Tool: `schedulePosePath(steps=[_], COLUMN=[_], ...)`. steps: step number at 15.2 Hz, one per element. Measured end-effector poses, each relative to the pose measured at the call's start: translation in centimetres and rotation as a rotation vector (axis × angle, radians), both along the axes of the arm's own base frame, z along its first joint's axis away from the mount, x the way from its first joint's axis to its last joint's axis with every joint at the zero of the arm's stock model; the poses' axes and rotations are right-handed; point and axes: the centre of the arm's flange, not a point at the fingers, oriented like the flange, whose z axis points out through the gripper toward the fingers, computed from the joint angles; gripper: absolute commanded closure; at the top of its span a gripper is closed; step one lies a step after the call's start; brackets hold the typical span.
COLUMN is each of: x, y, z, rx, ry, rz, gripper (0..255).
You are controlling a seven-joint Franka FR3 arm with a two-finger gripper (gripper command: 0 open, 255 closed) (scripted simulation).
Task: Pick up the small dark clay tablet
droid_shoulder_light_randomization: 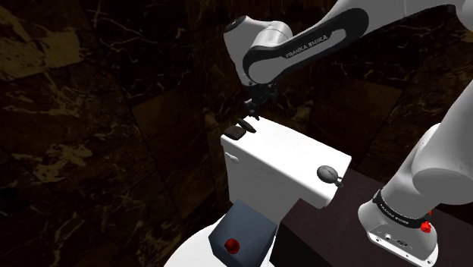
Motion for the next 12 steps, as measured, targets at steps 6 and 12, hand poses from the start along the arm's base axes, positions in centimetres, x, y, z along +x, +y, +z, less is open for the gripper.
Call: schedulePosePath(steps=[6,12], x=[6.6,9.2], y=[3.4,4.6], z=[-5.2,-9.3], rx=[-0.099,-0.138], ry=[0.028,0.039], rz=[-0.011,-0.016], gripper=[0,0])
